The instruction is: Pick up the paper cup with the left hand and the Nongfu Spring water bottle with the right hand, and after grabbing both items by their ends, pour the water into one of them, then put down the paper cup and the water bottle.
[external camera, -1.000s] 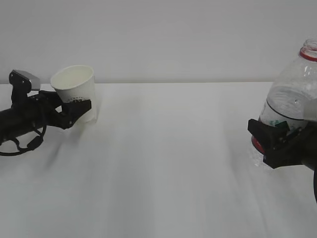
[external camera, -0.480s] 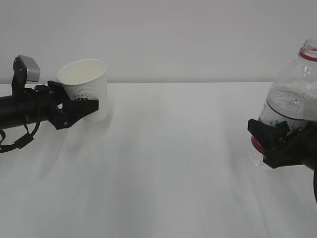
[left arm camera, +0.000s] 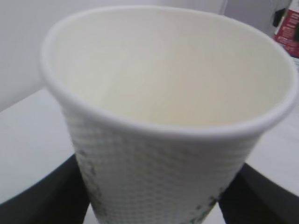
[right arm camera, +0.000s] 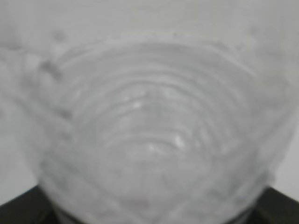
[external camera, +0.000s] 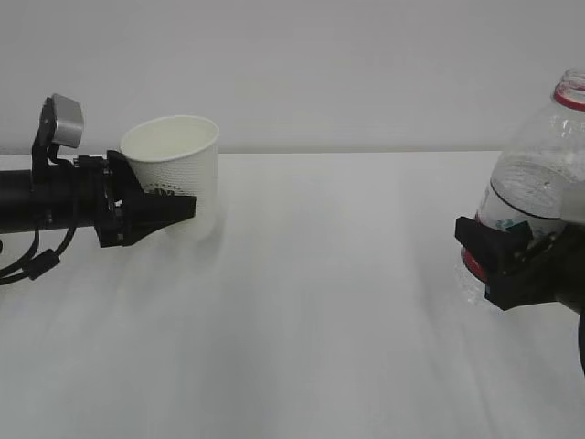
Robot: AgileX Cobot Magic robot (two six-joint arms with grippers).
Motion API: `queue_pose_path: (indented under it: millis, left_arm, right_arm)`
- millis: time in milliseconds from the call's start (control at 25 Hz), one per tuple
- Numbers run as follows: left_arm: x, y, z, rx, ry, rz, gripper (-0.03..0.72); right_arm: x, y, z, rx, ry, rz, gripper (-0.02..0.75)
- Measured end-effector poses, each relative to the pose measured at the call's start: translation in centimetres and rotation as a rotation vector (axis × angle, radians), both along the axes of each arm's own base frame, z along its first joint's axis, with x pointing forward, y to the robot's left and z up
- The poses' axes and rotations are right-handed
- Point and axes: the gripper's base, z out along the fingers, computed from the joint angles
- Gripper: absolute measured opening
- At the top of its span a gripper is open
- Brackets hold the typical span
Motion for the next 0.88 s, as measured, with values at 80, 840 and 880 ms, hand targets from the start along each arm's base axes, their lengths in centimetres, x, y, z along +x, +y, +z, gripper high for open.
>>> queue_pose_path:
  millis: [80, 840, 880]
  left_arm:
    - [-0.4, -1.2, 0.0, 0.000, 0.003, -0.039, 0.570]
    - [-6.2, -12.3, 0.0, 0.004, 0.006, -0.393, 0.570]
    - [-6.4, -12.6, -0.1, 0.008, 0.008, -0.402, 0.570]
  right_arm:
    - [0.0, 0.1, 0.0, -0.003, 0.000, 0.009, 0.503]
    - [-0.2, 0.4, -0.2, -0.028, 0.007, 0.062, 0.503]
    - [-0.3, 0.4, -0.2, -0.031, 0.011, 0.063, 0.503]
